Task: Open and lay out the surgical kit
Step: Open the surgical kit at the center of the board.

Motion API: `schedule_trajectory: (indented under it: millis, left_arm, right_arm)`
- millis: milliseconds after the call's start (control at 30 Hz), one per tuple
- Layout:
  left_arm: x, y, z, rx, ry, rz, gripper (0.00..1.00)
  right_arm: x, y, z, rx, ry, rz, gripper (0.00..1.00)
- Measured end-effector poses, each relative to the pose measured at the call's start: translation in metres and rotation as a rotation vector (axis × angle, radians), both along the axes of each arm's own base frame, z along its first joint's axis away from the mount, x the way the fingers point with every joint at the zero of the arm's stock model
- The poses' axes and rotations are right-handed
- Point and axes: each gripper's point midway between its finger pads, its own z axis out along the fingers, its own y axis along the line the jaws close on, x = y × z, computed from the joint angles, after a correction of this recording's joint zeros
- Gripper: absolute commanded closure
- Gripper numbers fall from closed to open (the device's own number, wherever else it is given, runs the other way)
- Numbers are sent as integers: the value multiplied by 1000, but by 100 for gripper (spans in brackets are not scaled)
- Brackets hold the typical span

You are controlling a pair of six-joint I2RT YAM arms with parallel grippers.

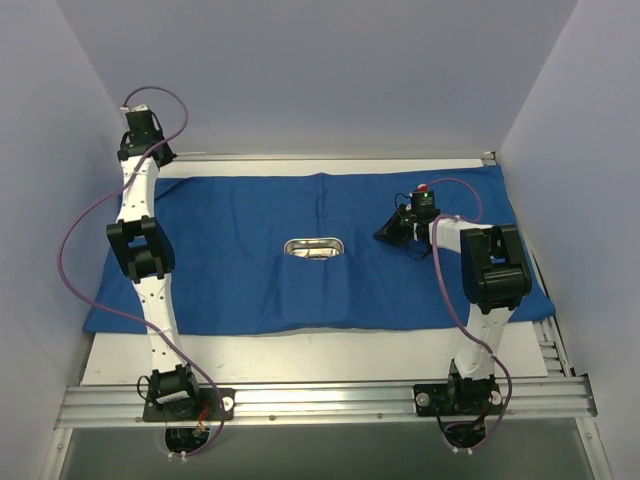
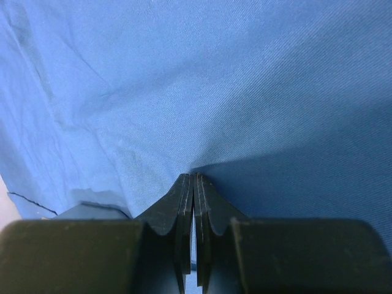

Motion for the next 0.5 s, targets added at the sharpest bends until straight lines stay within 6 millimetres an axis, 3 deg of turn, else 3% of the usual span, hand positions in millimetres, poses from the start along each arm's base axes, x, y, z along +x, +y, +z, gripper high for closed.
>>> schedule_trajectory:
  millis: [133,333,500]
  left_arm:
    - [-16,11,-28,-96,93,5,98]
    - [-38,18,-107,-315,244,34,98]
    - [-40,24,-111,-405,230,60,98]
  right_arm:
    - [-1,1,0,9,6,-5,100]
    - [-5,4,0,19,11,-5,100]
    - [-7,5,0,25,19,-9,100]
